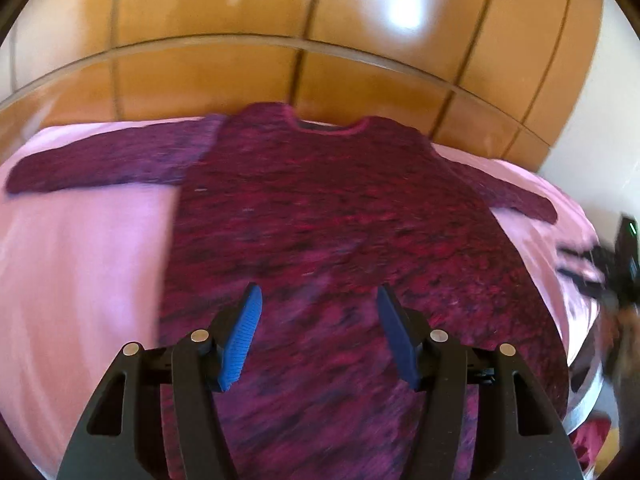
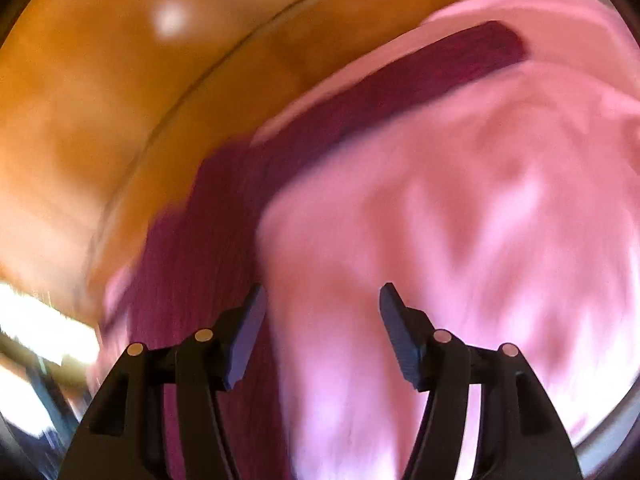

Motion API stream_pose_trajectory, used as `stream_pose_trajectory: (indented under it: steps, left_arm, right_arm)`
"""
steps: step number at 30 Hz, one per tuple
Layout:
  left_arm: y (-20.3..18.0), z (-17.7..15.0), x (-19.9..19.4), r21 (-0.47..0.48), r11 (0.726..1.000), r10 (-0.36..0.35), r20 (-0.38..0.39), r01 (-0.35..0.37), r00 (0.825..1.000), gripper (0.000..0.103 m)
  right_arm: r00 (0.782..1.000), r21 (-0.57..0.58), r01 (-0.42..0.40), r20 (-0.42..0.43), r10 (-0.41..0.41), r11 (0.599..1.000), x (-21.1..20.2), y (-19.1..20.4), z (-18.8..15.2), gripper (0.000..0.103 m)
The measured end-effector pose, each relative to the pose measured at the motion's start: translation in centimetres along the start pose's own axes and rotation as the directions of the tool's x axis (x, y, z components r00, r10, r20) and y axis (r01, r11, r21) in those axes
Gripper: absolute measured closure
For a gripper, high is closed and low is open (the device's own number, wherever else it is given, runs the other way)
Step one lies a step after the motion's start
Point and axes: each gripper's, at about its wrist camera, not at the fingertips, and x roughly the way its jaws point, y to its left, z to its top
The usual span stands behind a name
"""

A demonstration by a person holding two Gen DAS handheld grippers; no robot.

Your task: Fold small clothes

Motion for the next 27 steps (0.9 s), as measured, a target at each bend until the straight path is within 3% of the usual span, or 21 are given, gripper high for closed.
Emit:
stream_pose_trajectory:
  steps: [5,10,11,12,13,15,18,20,23,25,26,27]
  left_arm:
    - [-1.8,-0.7,2.7,0.065,0.998,0.010,-0.055,-0.006,0.998,0.044]
    - [-1.3,-1.8,4.5,0.038,0.999,0.006,-0.113,-0.001,0.994,0.044]
    - [-1.2,-1.9,4.6,0.039,0.999,0.006,-0.114,-0.001,0.993,0.044]
    - [-1.2,-2.0,4.6,0.041,0.999,0.006,-0.114,-0.002,0.993,0.044]
    - [-1.3,-2.1,4.8,0.041,0.999,0.006,-0.115,-0.001,0.993,0.044]
    - [-1.1,-2.2,4.9,0.037,0.999,0.005,-0.123,0.000,0.992,0.043]
    - [-0.6,-2.4,4.9,0.020,1.000,-0.010,-0.129,0.013,0.992,0.043]
    - [0.0,-2.5,5.0,0.006,1.000,-0.024,-0.129,0.025,0.991,0.043]
    - [0.6,-2.6,4.9,0.008,0.999,-0.034,-0.128,0.035,0.991,0.043]
    - [0.9,-2.6,4.6,0.000,0.999,-0.038,-0.131,0.038,0.991,0.043]
    - [1.0,-2.4,4.4,-0.013,0.999,-0.048,-0.131,0.047,0.990,0.043]
    - [1.6,-2.2,3.9,-0.044,0.997,-0.069,-0.121,0.064,0.990,0.043]
  right_arm:
    - [0.992,0.291,0.004,0.121,-0.040,0.957,3.9,-5.0,7.7,0.051]
    - [0.988,0.410,0.008,0.137,-0.070,0.912,7.6,-6.6,11.9,0.052]
    - [0.987,0.409,0.036,0.129,-0.096,0.912,8.0,-6.7,12.7,0.060]
    - [0.986,0.398,0.059,0.121,-0.116,0.916,8.6,-6.2,13.0,0.079]
    - [0.984,0.376,0.084,0.116,-0.136,0.923,9.0,-5.9,13.5,0.088]
    - [0.973,0.335,0.109,0.156,-0.169,0.936,7.8,-5.5,14.1,0.092]
    - [0.943,0.290,0.165,0.235,-0.237,0.943,5.2,-5.8,12.8,0.093]
    - [0.928,0.284,0.242,0.210,-0.307,0.928,5.0,-7.2,11.7,0.093]
    - [0.944,0.327,0.211,0.177,-0.279,0.921,6.1,-9.8,10.7,0.093]
    - [0.943,0.324,0.210,0.182,-0.278,0.923,5.9,-9.2,10.7,0.087]
    - [0.943,0.316,0.217,0.175,-0.282,0.923,5.7,-8.8,10.7,0.079]
    - [0.942,0.310,0.221,0.177,-0.284,0.925,5.3,-8.8,10.5,0.061]
